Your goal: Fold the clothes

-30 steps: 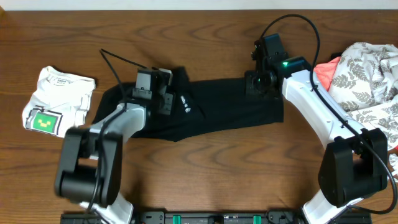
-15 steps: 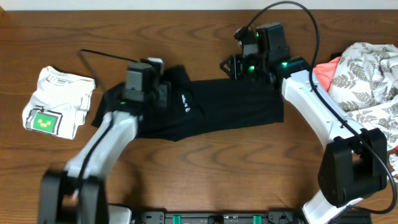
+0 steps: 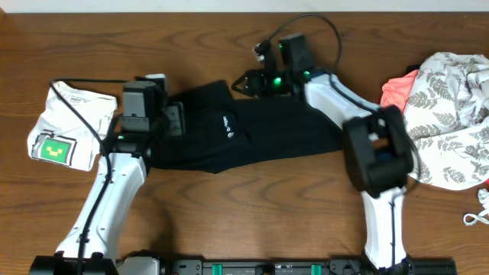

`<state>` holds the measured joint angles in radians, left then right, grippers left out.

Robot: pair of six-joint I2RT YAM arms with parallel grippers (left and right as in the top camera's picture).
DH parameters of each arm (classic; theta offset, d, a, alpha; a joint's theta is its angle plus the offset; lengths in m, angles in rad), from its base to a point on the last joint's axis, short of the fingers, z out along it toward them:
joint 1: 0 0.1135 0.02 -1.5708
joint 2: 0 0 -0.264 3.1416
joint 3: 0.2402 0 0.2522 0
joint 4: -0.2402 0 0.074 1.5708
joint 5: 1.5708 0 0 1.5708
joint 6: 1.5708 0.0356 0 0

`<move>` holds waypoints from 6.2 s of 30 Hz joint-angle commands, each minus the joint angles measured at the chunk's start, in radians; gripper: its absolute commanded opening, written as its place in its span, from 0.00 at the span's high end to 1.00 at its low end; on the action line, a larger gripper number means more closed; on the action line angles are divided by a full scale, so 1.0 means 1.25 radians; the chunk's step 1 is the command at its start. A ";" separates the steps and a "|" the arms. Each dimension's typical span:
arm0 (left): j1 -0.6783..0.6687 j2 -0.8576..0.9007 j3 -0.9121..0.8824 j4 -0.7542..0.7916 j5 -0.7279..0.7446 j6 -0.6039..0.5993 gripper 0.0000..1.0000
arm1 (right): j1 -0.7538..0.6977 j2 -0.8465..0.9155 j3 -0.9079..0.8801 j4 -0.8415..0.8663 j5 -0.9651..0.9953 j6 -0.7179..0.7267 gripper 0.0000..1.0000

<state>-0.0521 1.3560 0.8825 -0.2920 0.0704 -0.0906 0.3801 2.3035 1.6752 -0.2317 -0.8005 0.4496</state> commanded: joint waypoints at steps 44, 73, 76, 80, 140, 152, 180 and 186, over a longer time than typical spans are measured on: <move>0.059 0.004 0.001 -0.011 -0.009 -0.037 0.34 | 0.094 0.162 0.397 -0.137 -0.119 -0.009 0.92; 0.154 0.004 0.001 0.016 -0.005 -0.091 0.34 | 0.137 0.162 0.408 -0.639 -0.255 -0.139 0.97; 0.154 0.004 0.001 0.016 -0.002 -0.091 0.34 | 0.148 0.162 0.408 -0.716 -0.145 -0.134 0.96; 0.154 0.004 0.001 0.016 0.000 -0.091 0.34 | 0.158 0.162 0.407 -0.807 0.003 -0.118 0.98; 0.154 0.004 0.001 0.013 0.000 -0.091 0.34 | 0.175 0.223 0.438 -0.767 0.204 -0.168 0.96; 0.154 0.004 0.001 0.013 0.000 -0.091 0.33 | 0.100 0.191 0.441 -0.737 0.203 -0.175 0.90; 0.154 0.004 0.001 0.006 0.000 -0.087 0.33 | -0.419 -0.046 0.284 -1.002 0.468 -0.354 0.49; 0.154 0.004 0.001 -0.013 0.000 -0.045 0.33 | -0.485 -0.046 0.131 -0.887 0.369 -0.427 0.44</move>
<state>0.1375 1.3560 0.8825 -0.2962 0.0711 -0.1799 -0.1997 2.2299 1.9072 -1.3693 -0.2588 -0.0071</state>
